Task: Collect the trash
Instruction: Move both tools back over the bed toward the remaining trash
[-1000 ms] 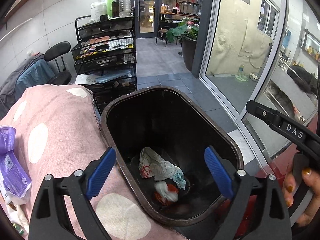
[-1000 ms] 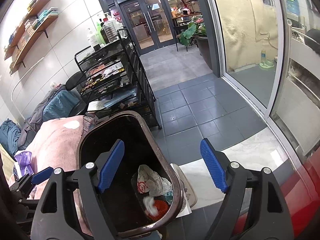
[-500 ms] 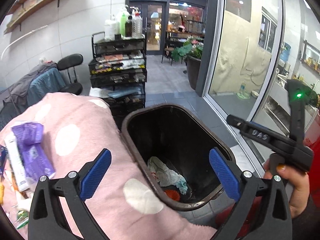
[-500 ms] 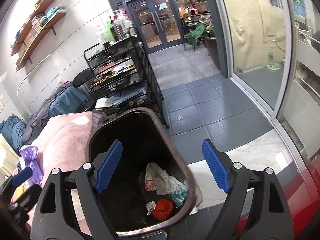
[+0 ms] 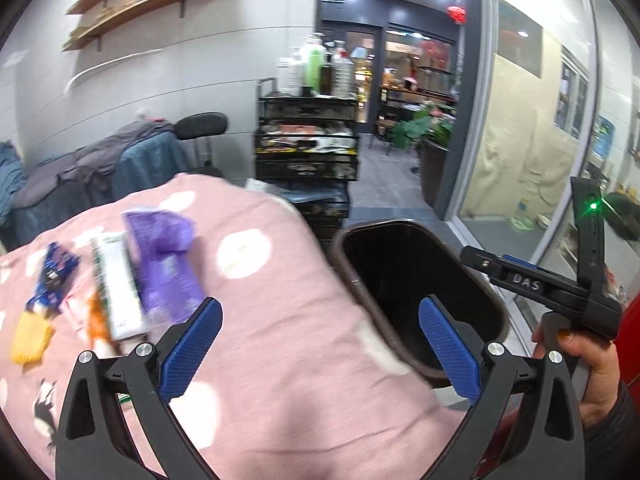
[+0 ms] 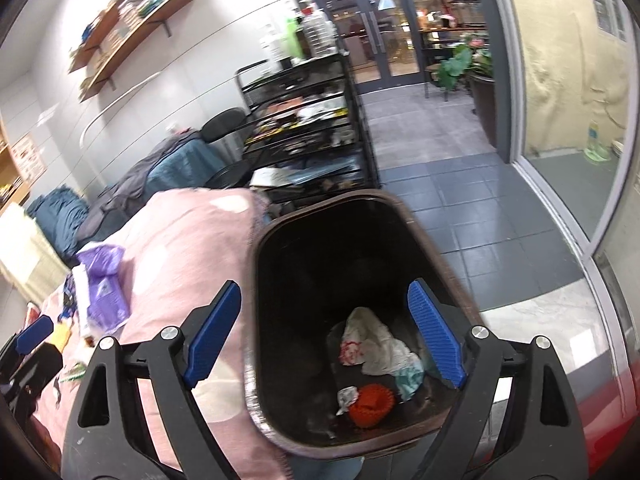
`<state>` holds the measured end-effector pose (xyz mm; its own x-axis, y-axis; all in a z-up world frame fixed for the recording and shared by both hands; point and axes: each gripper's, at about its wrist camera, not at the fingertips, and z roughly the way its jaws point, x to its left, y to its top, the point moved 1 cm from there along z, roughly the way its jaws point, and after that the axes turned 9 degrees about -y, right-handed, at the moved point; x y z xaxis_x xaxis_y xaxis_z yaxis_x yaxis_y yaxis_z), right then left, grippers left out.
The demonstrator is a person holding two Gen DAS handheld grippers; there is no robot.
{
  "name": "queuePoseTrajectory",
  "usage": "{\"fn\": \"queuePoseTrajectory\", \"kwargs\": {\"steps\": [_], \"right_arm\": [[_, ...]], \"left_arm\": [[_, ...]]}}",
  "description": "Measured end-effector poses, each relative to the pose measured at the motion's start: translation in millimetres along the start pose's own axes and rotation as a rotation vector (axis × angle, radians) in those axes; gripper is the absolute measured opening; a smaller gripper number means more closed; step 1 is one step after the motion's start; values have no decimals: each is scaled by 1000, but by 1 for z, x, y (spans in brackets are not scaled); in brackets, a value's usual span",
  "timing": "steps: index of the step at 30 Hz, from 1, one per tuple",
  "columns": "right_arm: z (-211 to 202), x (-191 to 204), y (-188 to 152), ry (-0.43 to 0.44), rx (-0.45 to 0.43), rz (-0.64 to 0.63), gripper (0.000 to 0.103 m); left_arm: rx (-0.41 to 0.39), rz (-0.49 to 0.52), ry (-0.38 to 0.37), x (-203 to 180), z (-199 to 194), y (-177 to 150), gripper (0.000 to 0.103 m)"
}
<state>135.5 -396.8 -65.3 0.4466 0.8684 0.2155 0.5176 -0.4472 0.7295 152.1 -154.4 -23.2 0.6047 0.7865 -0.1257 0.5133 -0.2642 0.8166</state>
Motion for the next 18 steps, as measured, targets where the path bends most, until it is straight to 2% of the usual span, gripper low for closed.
{"fn": "queuePoseTrajectory", "kwargs": {"steps": [8, 15, 18], "right_arm": [[-3, 50, -12, 100, 25, -83, 85], [-11, 114, -30, 237, 66, -231, 85], [-13, 146, -41, 301, 94, -306, 85]], "left_arm": [[-4, -96, 130, 53, -34, -23, 98], [12, -196, 255, 115, -65, -50, 98], [17, -234, 334, 148, -76, -61, 98]]}}
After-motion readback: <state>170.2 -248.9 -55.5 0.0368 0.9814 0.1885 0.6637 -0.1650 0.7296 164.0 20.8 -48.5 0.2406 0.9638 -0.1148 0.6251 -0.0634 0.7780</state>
